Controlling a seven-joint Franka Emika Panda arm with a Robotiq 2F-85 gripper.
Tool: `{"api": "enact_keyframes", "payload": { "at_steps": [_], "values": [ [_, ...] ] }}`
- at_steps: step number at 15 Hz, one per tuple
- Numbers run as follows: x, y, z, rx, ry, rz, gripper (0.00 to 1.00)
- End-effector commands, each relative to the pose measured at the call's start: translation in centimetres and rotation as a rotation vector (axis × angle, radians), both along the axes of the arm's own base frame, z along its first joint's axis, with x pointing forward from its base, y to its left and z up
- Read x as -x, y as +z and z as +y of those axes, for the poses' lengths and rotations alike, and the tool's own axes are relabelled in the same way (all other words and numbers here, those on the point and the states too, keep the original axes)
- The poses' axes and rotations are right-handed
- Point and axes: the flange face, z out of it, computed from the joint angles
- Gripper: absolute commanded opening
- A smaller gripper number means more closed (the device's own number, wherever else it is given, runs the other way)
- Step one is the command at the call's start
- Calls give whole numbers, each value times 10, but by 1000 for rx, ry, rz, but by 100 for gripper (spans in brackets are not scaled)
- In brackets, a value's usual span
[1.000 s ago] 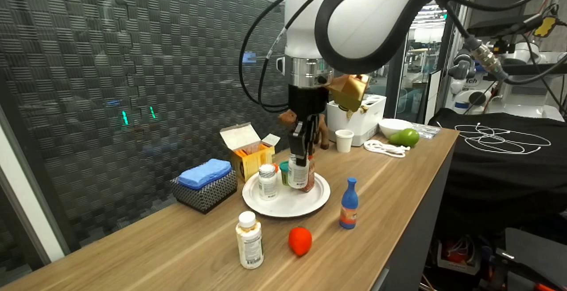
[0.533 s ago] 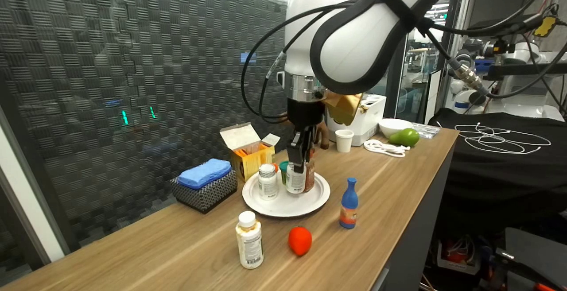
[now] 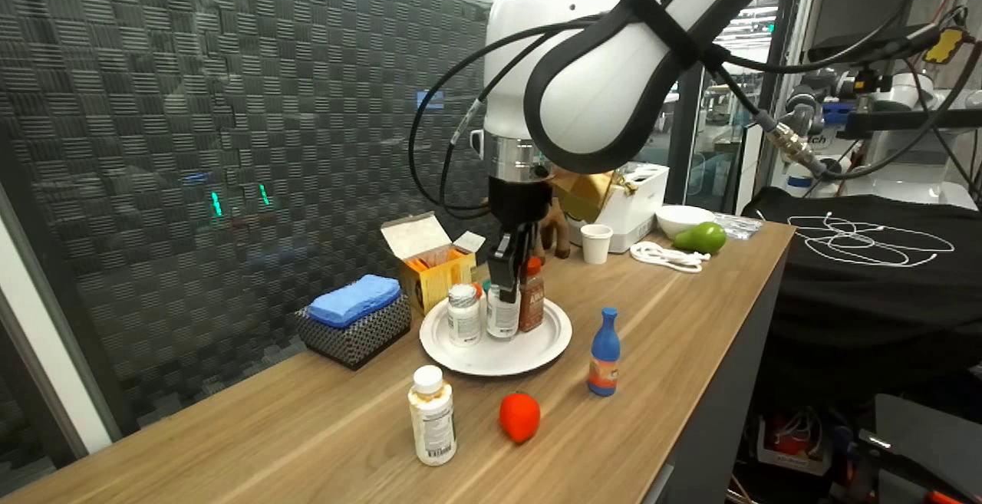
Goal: Organize all the containers on the white plate
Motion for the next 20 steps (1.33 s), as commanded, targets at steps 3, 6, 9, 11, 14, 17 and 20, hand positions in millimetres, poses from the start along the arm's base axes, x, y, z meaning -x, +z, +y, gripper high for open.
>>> {"api": "enact_keyframes", "payload": {
  "at_steps": [3,6,9,11,14,17,20],
  "values": [
    [-17,-4,4,8,19,-16,19],
    [-24,-5,6,22,35,-14,19],
    [-29,-11,8,43,59,-3,19],
    [-30,-11,10,41,78,8,69],
    [-30,-6,11,49,101,1,84],
    [-33,6,10,37,101,-39,100],
    [-36,32,11,29,106,-97,100]
  ]
}}
